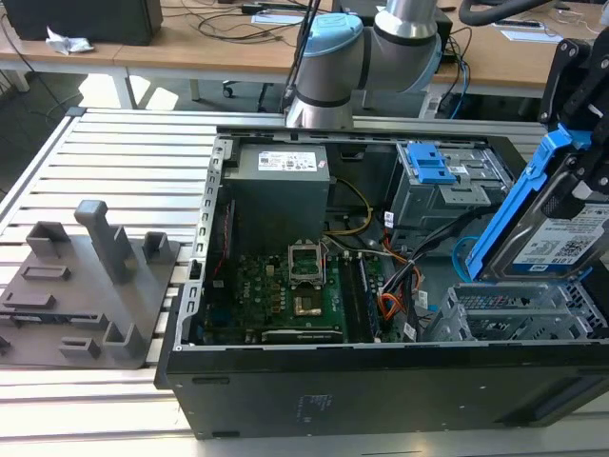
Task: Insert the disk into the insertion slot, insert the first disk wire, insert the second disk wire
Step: 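Insert the disk into the insertion slot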
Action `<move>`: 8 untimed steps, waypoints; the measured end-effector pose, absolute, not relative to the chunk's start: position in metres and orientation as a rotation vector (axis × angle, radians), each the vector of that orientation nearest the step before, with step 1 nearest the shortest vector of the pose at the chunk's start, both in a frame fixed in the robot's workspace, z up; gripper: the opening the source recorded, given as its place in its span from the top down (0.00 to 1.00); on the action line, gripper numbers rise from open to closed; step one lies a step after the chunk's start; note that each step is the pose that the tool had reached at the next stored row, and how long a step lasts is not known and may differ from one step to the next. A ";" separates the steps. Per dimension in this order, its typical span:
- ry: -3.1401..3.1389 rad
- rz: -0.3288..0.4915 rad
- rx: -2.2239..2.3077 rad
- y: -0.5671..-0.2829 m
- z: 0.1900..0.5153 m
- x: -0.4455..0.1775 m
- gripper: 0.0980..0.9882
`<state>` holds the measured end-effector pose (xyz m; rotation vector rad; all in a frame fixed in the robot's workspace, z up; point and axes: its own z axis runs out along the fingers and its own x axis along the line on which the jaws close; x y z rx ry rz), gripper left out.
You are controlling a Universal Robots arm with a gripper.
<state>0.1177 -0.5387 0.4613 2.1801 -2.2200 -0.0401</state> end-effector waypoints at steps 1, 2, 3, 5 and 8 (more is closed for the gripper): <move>-2.220 -0.040 2.180 -0.537 0.461 0.118 0.70; -2.220 -0.040 2.180 -0.536 0.461 0.118 0.70; -2.220 -0.040 2.180 -0.534 0.461 0.118 0.70; -2.220 -0.040 2.180 -0.532 0.461 0.119 0.70; -2.219 -0.039 2.180 -0.531 0.461 0.121 0.70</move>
